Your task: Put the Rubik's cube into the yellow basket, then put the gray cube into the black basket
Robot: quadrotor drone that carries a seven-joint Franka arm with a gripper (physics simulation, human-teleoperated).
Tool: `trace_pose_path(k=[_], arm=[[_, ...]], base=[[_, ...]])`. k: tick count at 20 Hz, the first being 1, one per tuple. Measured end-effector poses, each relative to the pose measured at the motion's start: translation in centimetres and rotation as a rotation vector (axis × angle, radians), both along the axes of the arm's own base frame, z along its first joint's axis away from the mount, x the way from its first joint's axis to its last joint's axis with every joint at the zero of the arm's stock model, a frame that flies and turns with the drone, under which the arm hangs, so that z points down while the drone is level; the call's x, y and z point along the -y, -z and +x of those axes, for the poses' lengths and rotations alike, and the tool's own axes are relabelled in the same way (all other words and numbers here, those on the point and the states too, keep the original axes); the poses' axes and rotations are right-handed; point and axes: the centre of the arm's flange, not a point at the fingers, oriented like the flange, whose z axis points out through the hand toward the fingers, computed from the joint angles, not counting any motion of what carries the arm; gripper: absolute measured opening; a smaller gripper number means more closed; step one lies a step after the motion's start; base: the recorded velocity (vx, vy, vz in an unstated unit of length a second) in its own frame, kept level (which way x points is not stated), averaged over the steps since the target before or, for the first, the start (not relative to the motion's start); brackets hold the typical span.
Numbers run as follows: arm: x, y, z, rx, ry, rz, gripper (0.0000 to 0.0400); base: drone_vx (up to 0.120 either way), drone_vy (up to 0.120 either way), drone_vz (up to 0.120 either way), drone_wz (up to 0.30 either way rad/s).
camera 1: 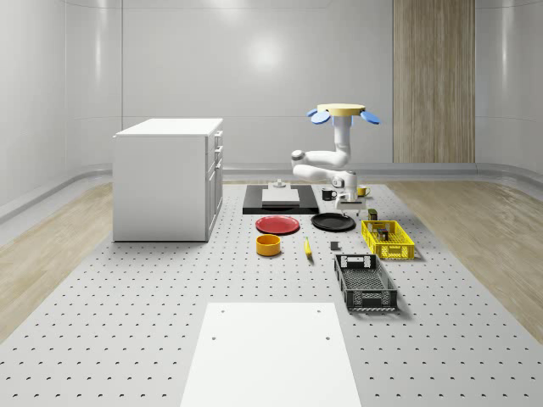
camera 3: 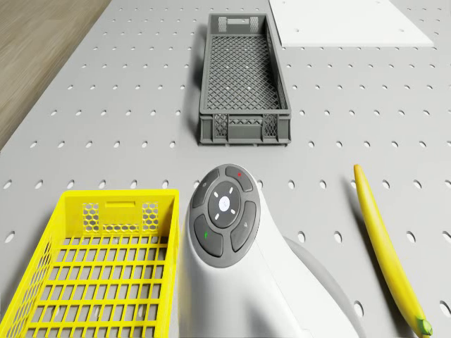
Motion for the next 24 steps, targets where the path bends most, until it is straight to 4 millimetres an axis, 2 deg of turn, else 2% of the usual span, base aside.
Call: trace_pose_path(k=[2,16,20,24], arm=[[0.0,0.0,0.0,0.0,0.0,0.0,0.04],[0.0,0.0,0.0,0.0,0.0,0.0,0.04],[0.0,0.0,0.0,0.0,0.0,0.0,0.04],[0.0,0.0,0.0,0.0,0.0,0.0,0.04]], base=[[0.02,-0.12,0.0,0.0],[0.117,-0.12,0.0,0.0],[0.0,-0.12,-0.01,0.0],[0.0,-0.05,-0.12,0.0]])
